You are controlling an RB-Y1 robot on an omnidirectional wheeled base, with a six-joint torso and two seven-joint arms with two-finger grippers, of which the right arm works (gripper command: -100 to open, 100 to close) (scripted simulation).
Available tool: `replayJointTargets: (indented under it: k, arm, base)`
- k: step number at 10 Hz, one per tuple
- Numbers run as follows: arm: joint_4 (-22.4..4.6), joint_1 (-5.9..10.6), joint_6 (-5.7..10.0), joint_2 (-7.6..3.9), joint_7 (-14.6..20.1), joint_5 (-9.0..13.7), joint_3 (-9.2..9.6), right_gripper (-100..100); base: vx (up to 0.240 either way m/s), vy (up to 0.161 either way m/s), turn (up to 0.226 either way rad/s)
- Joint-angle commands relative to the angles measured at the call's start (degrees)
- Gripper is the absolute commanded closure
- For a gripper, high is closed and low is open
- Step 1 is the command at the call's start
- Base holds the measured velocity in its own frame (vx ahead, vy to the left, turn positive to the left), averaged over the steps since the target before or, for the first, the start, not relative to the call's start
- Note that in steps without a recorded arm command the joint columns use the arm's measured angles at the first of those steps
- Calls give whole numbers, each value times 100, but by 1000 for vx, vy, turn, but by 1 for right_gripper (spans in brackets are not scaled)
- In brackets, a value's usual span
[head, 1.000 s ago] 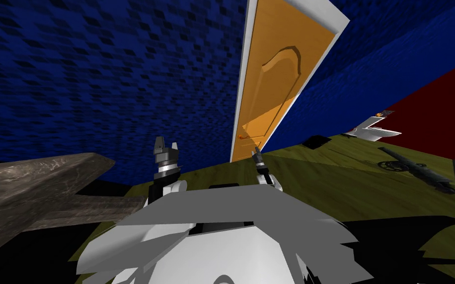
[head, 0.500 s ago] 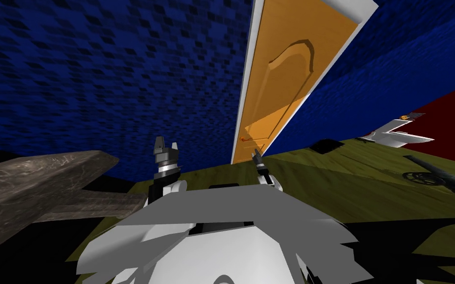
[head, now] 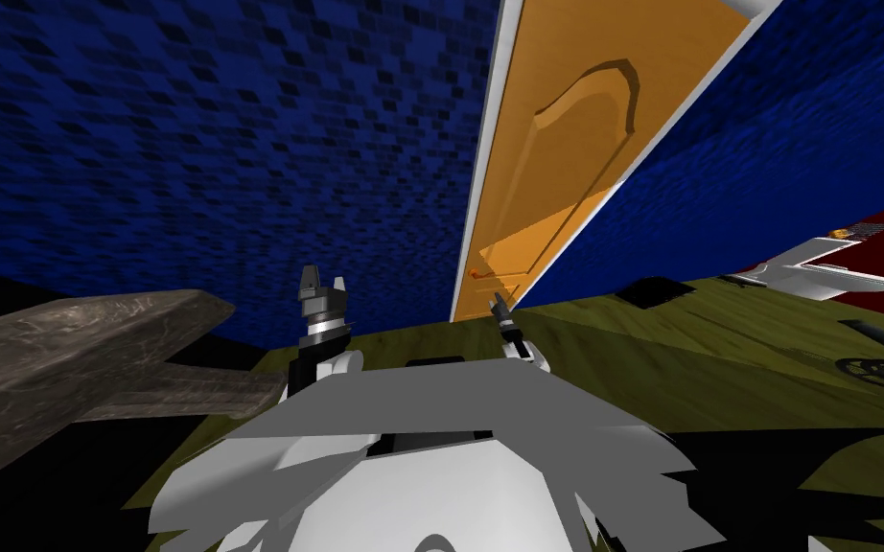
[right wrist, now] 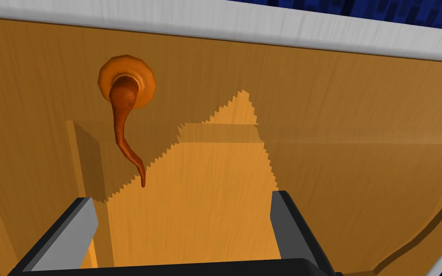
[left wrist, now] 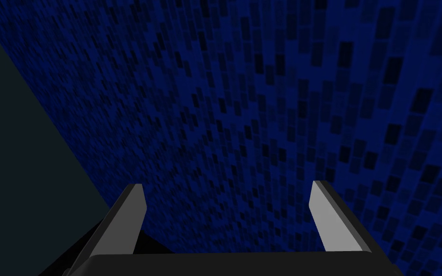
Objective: Pull the door open
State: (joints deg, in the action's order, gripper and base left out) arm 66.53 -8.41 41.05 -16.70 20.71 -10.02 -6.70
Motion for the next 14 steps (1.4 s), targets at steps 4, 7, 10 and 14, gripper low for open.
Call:
replayJointTargets:
  k: [4,7,10,14]
  arm:
    - [-537,146,73,-106,116,-106,-30,-100]
    - [-825,232,111,-163,174,-160,-47,-100]
    - [-1197,344,161,-237,250,-229,-69,-100]
    - [-1495,415,282,-290,219,-154,-187,-100]
  base:
    - [87,-52,76]
    - [72,-48,59]
    - [91,-63,68]
    - [128,-28,111]
